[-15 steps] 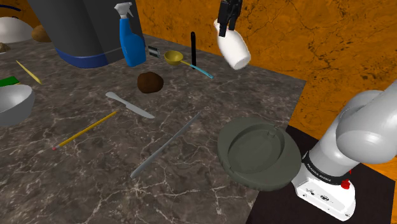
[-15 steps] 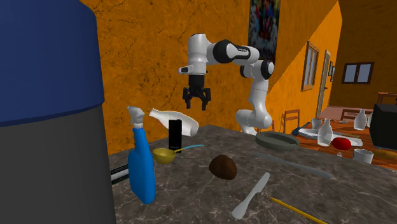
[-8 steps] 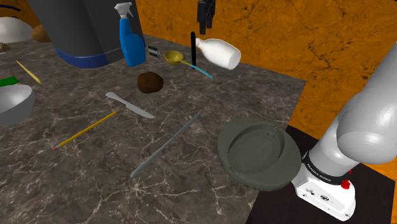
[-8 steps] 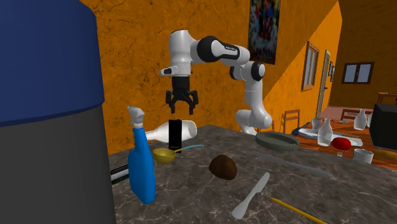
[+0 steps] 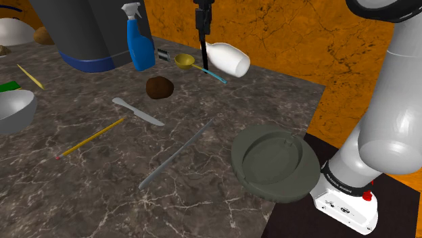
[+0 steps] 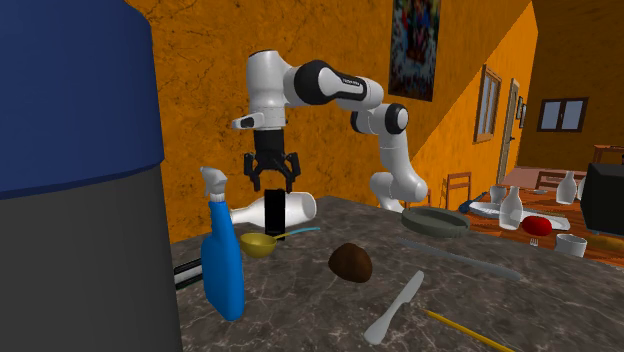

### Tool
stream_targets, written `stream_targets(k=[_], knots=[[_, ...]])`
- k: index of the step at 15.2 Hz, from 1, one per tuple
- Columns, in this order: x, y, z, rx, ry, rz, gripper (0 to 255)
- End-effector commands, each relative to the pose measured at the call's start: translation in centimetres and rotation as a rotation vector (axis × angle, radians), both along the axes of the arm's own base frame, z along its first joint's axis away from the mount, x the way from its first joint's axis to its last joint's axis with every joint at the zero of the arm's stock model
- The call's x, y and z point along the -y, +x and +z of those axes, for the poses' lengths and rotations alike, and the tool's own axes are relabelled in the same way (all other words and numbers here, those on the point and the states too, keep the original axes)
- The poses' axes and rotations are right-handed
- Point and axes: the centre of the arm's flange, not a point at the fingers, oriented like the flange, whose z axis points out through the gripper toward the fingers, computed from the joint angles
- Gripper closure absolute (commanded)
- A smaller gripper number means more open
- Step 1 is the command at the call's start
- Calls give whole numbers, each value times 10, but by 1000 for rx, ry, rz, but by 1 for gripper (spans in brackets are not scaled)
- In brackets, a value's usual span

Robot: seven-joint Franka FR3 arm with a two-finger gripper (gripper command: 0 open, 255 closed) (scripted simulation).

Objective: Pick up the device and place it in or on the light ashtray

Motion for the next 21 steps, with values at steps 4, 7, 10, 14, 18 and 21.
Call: stream_targets(k=[4,7,10,14,18,21], knots=[[-1,0,-24,0,0,1,0],[-1,0,-24,0,0,1,0],[-1,0,-24,0,0,1,0],[-1,0,-24,0,0,1,255],[-1,0,-24,0,0,1,255],[-1,0,-24,0,0,1,255]])
